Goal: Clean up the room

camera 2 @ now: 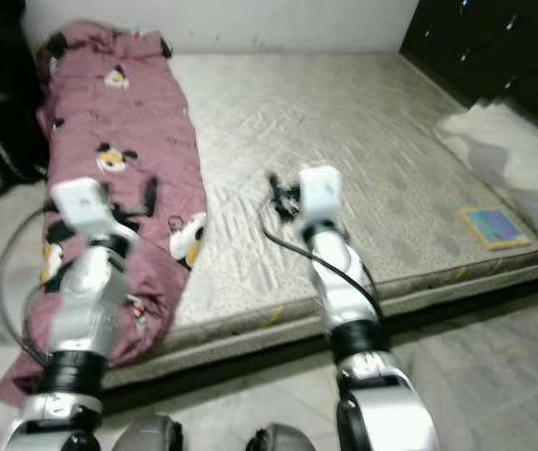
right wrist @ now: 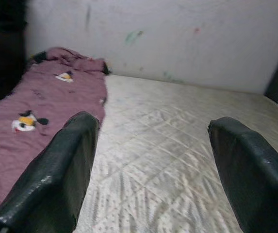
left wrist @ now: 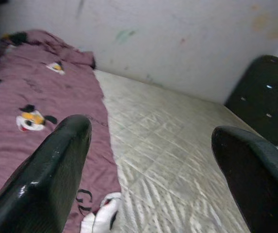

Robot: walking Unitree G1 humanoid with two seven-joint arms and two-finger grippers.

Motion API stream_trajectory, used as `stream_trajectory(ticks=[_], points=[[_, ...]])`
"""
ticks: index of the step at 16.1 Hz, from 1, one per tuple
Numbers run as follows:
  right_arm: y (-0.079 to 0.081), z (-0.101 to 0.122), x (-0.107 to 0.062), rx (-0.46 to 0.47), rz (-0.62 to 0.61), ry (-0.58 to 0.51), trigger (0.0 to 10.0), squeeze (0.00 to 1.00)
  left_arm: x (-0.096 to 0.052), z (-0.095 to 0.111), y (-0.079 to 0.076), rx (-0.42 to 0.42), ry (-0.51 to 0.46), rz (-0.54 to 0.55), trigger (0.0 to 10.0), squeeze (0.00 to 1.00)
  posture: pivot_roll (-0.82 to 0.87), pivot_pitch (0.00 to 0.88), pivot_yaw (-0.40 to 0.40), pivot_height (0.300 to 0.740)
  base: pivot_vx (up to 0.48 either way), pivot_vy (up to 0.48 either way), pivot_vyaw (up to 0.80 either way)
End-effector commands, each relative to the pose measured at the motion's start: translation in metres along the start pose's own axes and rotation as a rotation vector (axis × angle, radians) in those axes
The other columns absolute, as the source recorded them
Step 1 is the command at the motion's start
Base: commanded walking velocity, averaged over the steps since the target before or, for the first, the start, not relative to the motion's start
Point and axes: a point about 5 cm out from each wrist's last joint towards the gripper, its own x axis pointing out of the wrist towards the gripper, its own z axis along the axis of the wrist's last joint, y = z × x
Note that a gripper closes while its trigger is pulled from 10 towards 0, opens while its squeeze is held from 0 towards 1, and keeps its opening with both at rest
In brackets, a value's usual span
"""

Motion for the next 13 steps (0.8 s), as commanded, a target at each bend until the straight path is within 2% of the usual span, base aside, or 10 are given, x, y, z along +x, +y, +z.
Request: stream_trajectory(ticks=[1, 7, 12, 13], points=[[0.0026, 0.008, 0.0048, 0.008, 0.0, -0.027, 10.0, 0.0, 0.0015, 0.0036, 0.0058, 0.013, -0.005, 0.015, 10.0, 0.0, 0.02, 0.0, -0.102, 0.74, 0.0, 0.48, 0.0], [0.0023, 0.0079, 0.005, 0.006, -0.001, -0.027, 10.0, 0.0, 0.0018, 0.0029, 0.0059, 0.009, -0.002, 0.018, 10.0, 0.0, 0.02, 0.0, -0.102, 0.74, 0.0, 0.48, 0.0], [0.0034, 0.0077, 0.0047, 0.001, 0.002, -0.028, 10.0, 0.0, 0.0008, 0.0052, 0.0057, 0.005, -0.02, 0.008, 10.0, 0.0, 0.02, 0.0, -0.099, 0.74, 0.0, 0.0, 0.0], [0.0036, 0.0077, 0.0047, 0.0, 0.004, -0.028, 10.0, 0.0, 0.0007, 0.0053, 0.0056, 0.005, -0.021, 0.006, 10.0, 0.0, 0.02, 0.0, -0.099, 0.74, 0.0, 0.0, 0.63]])
